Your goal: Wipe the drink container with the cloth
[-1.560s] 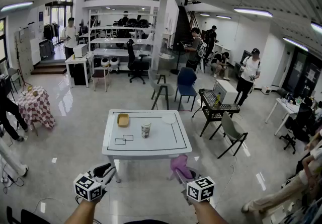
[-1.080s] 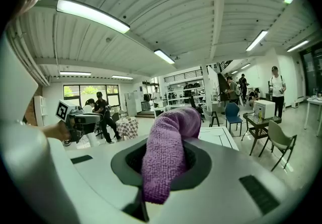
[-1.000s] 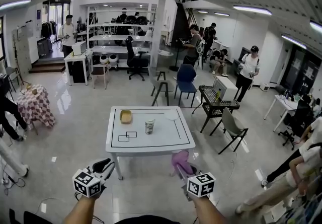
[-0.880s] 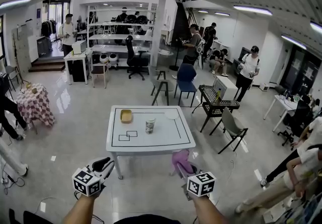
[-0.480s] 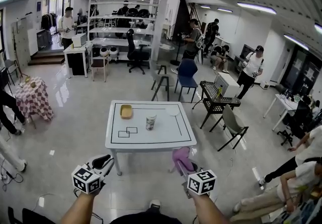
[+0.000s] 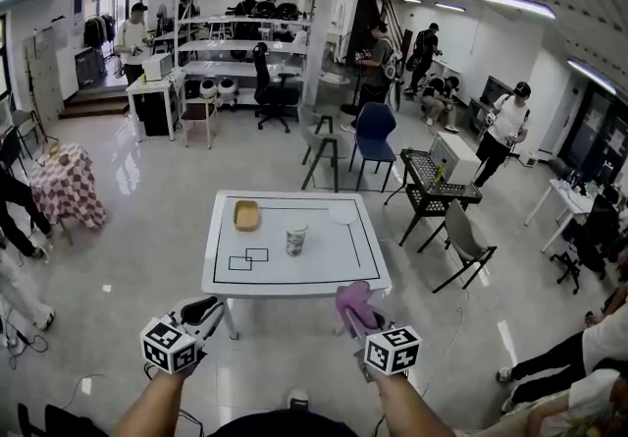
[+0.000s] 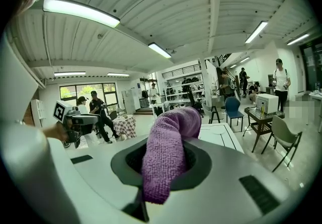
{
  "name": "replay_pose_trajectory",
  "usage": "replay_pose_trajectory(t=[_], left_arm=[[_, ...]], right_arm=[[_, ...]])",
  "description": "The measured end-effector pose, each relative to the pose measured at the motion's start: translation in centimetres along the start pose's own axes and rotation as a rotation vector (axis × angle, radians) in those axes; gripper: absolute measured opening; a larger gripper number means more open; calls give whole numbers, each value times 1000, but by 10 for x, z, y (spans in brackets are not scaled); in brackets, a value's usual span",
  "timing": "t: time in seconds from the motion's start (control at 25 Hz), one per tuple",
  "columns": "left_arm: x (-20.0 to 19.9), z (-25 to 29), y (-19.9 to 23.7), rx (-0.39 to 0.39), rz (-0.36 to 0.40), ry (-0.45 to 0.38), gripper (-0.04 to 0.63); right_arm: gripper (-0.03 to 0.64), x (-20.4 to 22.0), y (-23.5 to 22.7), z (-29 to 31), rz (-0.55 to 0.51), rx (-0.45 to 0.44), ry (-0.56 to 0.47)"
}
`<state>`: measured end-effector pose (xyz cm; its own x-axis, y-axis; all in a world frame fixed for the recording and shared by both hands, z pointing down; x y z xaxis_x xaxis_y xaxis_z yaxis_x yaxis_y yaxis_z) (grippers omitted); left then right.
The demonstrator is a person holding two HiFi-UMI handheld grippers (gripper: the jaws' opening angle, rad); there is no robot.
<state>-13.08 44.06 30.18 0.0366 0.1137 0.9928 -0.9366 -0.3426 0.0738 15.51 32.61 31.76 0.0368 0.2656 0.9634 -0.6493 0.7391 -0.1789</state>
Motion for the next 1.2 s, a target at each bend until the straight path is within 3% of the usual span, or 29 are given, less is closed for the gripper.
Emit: replay_pose_trajectory(t=[0.52, 1.2], left_arm=[[5, 113, 30, -37, -35, 58, 84], [-8, 224, 43, -75, -15, 60, 77]], right_arm=[[75, -15, -91, 96, 17, -73, 38], [75, -38, -191, 158, 24, -133, 36]])
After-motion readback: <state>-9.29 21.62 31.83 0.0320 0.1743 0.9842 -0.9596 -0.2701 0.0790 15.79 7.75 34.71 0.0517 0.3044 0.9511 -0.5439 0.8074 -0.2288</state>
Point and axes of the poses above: the fingertips, and each gripper's own axes: z forward along the fingers, y to its left, x out of its underside, the point moved 2 cm from there along -z, backward along the fingers, and after that the axes turned 7 degrees about -y, right-handed, at the moved point
